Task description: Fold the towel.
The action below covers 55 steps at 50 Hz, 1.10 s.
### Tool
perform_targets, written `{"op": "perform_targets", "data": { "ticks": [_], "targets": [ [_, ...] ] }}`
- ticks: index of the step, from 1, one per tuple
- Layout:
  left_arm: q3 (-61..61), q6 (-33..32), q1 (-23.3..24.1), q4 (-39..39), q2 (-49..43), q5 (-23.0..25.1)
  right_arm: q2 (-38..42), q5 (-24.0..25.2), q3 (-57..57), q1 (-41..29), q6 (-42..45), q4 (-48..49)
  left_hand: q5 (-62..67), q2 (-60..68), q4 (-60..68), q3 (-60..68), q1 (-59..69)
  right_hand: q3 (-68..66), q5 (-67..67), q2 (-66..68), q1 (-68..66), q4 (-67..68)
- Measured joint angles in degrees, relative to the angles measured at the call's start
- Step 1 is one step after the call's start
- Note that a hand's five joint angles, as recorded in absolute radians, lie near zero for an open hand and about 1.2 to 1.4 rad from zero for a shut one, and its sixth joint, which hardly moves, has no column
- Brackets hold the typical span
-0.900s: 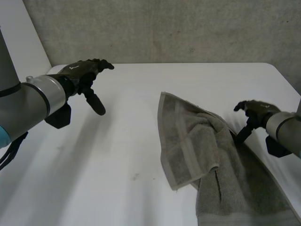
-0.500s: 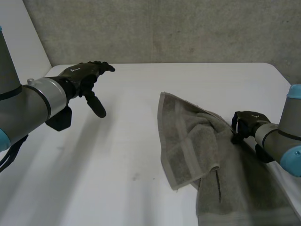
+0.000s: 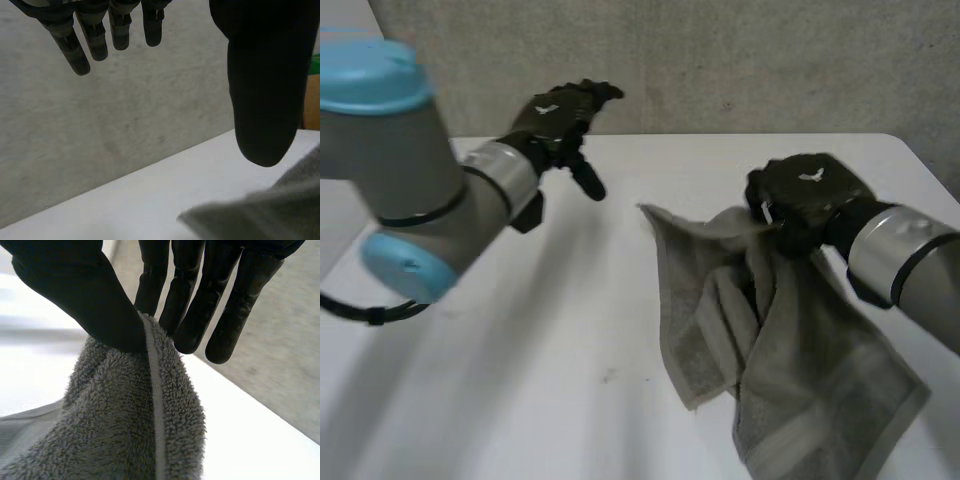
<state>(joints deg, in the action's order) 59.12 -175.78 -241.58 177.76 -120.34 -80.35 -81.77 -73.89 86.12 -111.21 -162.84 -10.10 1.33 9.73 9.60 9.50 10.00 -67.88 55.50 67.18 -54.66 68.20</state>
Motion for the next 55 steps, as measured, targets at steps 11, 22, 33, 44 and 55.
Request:
{"op": "perform_targets", "data": {
  "ticks": [11,22,33,44,55],
  "targets": [
    [-8.6,-0.5,5.3,0.6,-15.5,5.6,-6.5,-0.6,3.0,-5.5,6.8,-3.4,0.0,0.6,0.6,1.0,0.1,0.0,0.1,0.0,0.0,0.1],
    [-10.7,-0.7,5.7,-1.0,-21.4,6.3,-10.2,-4.0,2.7,-5.2,7.5,-2.5,0.2,2.1,2.3,2.3,1.6,0.0,0.1,0.0,0.0,0.1],
    [-8.2,0.6,2.6,-3.8,-13.6,3.9,-5.1,-5.0,3.0,-4.8,8.7,-1.4,0.2,2.4,2.4,2.6,1.9,0.0,0.1,0.0,0.0,0.1],
    [2.0,8.8,4.8,-16.3,-7.5,-2.6,-1.3,-9.6,2.4,-5.2,8.1,1.8,8.3,9.8,10.0,10.0,9.5,0.0,0.4,0.0,0.0,0.1],
    [2.3,13.7,11.3,-6.1,-14.3,-12.4,-3.1,-11.4,2.6,-6.4,4.1,1.9,0.8,2.3,2.5,2.7,2.3,0.0,0.4,0.0,0.0,0.1]
  ]
}}
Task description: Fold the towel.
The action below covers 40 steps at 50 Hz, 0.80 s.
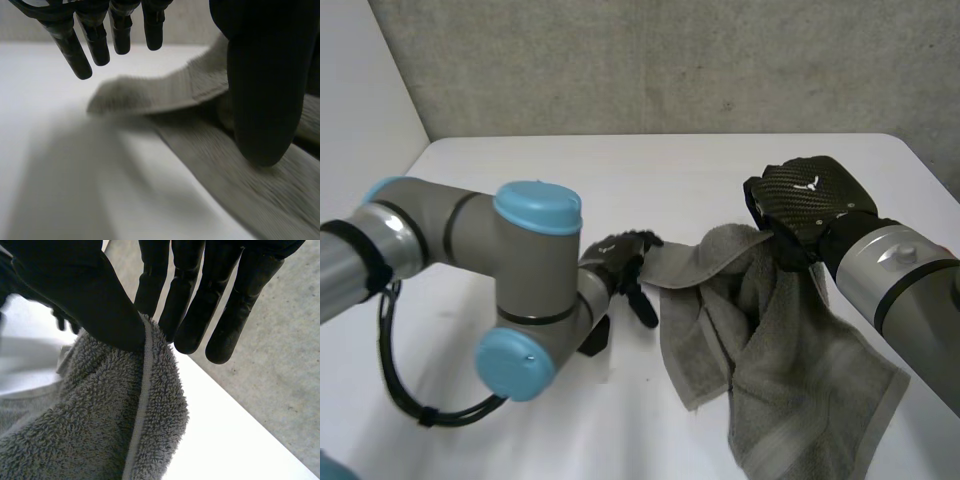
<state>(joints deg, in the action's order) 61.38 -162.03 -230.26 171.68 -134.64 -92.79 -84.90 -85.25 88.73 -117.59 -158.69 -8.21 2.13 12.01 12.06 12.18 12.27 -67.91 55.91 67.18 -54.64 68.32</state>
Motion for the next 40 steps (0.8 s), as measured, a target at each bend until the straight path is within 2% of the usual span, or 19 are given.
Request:
{"op": "perform_targets", "data": {
  "ticks": [8,19,21,24,25,26,34,40],
  "targets": [
    [-5.4,-0.4,1.0,8.7,-4.8,-3.1,-4.8,0.3,0.6,-0.2,-3.6,-0.4,0.0,0.0,0.0,0.0,0.0,0.0,0.0,0.0,0.0,0.0],
    [-9.1,-0.6,2.0,9.7,-8.3,-2.7,-9.5,0.5,0.9,-0.2,-6.7,-0.5,2.1,2.2,2.1,2.0,2.1,0.0,0.0,0.0,0.0,0.0],
    [-9.7,-0.7,2.0,9.7,-8.7,-2.7,-9.7,0.5,0.9,-0.2,-6.8,-0.5,5.5,6.6,5.7,5.5,6.1,0.0,0.0,0.0,0.0,0.0],
    [-13.3,-0.7,1.9,10.7,-10.8,-3.0,-9.9,0.6,0.9,-0.1,-6.8,-0.5,36.3,38.5,37.1,36.7,39.6,0.0,0.3,0.0,0.0,0.0],
    [-13.9,-0.7,1.9,11.1,-11.1,-3.0,-9.8,0.7,0.9,-0.1,-6.8,-0.5,37.8,40.1,38.7,39.8,41.3,0.0,0.3,0.0,0.0,0.0],
    [-14.4,-0.8,1.8,11.4,-11.3,-3.1,-9.8,0.7,0.9,0.0,-6.8,-0.5,48.3,49.1,48.5,48.2,49.9,0.0,0.3,0.0,0.0,0.0],
    [-18.4,-2.1,-0.6,17.5,-11.1,-3.7,-3.9,2.0,-1.6,1.0,-4.5,0.4,55.7,56.5,56.4,56.3,54.5,-0.2,0.6,0.0,0.0,0.0],
    [-21.2,-7.9,-6.3,21.8,-6.8,-4.0,7.9,2.7,-11.1,1.9,0.5,2.5,56.7,57.5,57.4,57.2,55.2,-0.2,0.6,0.3,0.0,0.0]
  ]
}}
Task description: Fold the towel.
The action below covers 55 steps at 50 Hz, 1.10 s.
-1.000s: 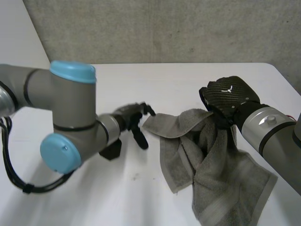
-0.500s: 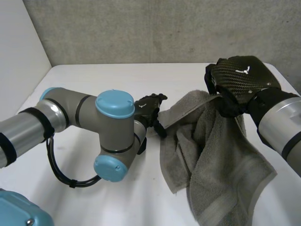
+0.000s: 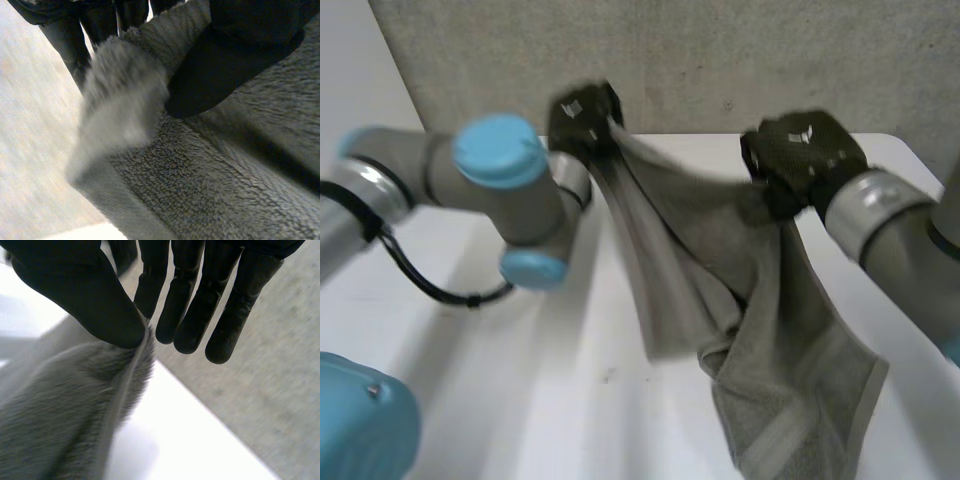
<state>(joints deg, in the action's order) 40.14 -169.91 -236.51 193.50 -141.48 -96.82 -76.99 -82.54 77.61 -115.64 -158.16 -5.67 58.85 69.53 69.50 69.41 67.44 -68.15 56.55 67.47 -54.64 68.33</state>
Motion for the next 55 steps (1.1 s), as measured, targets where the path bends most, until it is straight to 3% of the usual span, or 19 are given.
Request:
{"op": "perform_targets", "data": {
  "ticks": [3,9,17,24,28,39,40,41,42,43,44,48,55],
  "targets": [
    [-1.4,-2.1,-1.4,0.9,1.7,0.0,2.6,-0.2,-3.8,0.2,1.2,2.4,0.0,0.1,0.0,0.1,0.1,0.0,0.0,0.2,0.0,0.0],
    [-11.0,-7.8,-5.0,5.3,8.4,-0.2,9.0,-4.5,-18.6,0.4,5.7,22.6,0.3,0.2,0.2,0.2,0.5,0.0,0.0,0.3,0.0,0.2],
    [-13.0,-8.3,-7.4,5.3,14.2,-0.7,7.1,-6.4,-19.5,-0.5,11.4,33.3,0.3,0.2,0.2,0.2,0.5,0.0,0.0,0.3,0.0,0.2],
    [-0.3,-8.5,-8.9,0.4,19.1,-0.4,3.1,-2.4,-10.0,-2.4,12.7,27.4,0.6,0.2,0.2,0.2,1.1,0.0,0.1,0.3,0.0,0.2],
    [14.8,-8.7,-10.9,-2.4,22.7,-0.2,1.9,-0.2,-2.9,-5.1,12.3,18.2,0.6,0.2,0.2,0.2,1.1,0.0,0.2,0.3,0.0,0.2],
    [45.5,-12.7,-16.2,-2.7,30.6,0.5,8.7,0.9,7.6,-12.5,4.5,0.3,0.6,0.2,0.3,0.2,1.3,1.9,-1.2,-1.8,0.4,-1.7],
    [46.9,-13.1,-16.5,-2.6,31.1,0.6,9.5,1.1,7.9,-12.7,3.3,-0.4,0.6,0.2,0.3,0.2,1.3,18.1,-15.9,-17.7,12.2,-18.3],
    [48.5,-13.5,-16.9,-2.6,32.0,0.7,9.8,1.2,7.9,-12.7,2.7,-0.6,0.6,0.2,0.3,0.2,1.3,18.1,-15.9,-17.7,12.2,-18.3],
    [50.6,-14.0,-17.4,-2.5,33.2,0.9,10.4,1.3,7.9,-12.7,1.1,-1.0,0.6,0.2,0.3,0.2,1.3,30.9,-27.7,-30.2,22.2,-30.2],
    [52.6,-14.4,-17.8,-2.5,34.5,1.0,10.6,1.4,7.8,-12.7,0.5,-1.1,0.6,0.2,0.3,0.2,1.3,30.9,-27.7,-30.2,22.2,-30.2],
    [53.9,-14.6,-18.2,-2.5,35.6,1.1,10.7,1.4,7.5,-12.5,-0.5,-1.1,0.6,0.2,0.3,0.2,1.3,43.2,-41.7,-42.8,32.8,-43.4],
    [57.6,-15.0,-18.8,-2.7,39.5,1.2,10.2,1.5,6.6,-11.0,-2.2,-0.9,0.6,0.2,0.3,0.2,1.3,50.8,-49.4,-49.1,38.8,-51.1],
    [61.9,-15.0,-19.0,-3.1,46.1,2.0,8.1,1.8,5.1,-4.9,-2.4,-0.5,0.6,0.2,0.3,0.2,1.3,52.5,-50.8,-50.2,39.8,-52.2]
  ]
}}
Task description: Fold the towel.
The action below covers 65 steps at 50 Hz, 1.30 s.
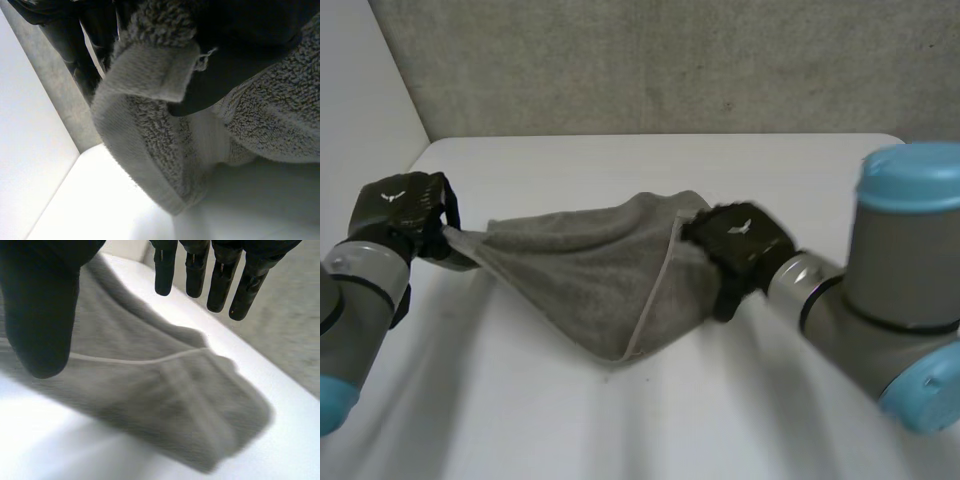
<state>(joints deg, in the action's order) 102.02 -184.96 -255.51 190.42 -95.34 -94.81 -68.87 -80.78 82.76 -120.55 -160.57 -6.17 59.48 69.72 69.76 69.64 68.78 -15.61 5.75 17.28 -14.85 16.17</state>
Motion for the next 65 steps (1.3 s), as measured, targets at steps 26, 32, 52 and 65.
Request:
{"op": "perform_targets", "data": {
  "ticks": [26,32,52,65],
  "targets": [
    [11.3,0.1,3.7,-1.4,16.9,2.5,21.0,14.0,-24.6,5.7,19.0,2.3,0.0,0.0,0.0,0.0,0.0,-9.2,8.7,6.7,-6.3,8.9],
    [11.9,0.2,4.5,-1.5,19.5,2.5,26.7,14.5,-27.9,3.6,23.6,7.8,0.0,0.0,0.0,0.0,0.0,-9.2,8.7,6.7,-6.3,8.9],
    [12.0,0.1,5.7,-1.3,21.5,2.5,41.1,12.1,-40.4,1.1,32.5,13.4,0.0,0.0,0.0,0.0,0.0,-48.5,46.0,47.3,-39.5,48.2],
    [9.5,0.1,4.3,-0.7,20.5,2.6,20.9,3.8,-29.6,2.5,24.1,18.8,0.0,0.0,0.0,0.0,0.0,-52.2,49.7,50.0,-40.7,52.1]
  ]
}}
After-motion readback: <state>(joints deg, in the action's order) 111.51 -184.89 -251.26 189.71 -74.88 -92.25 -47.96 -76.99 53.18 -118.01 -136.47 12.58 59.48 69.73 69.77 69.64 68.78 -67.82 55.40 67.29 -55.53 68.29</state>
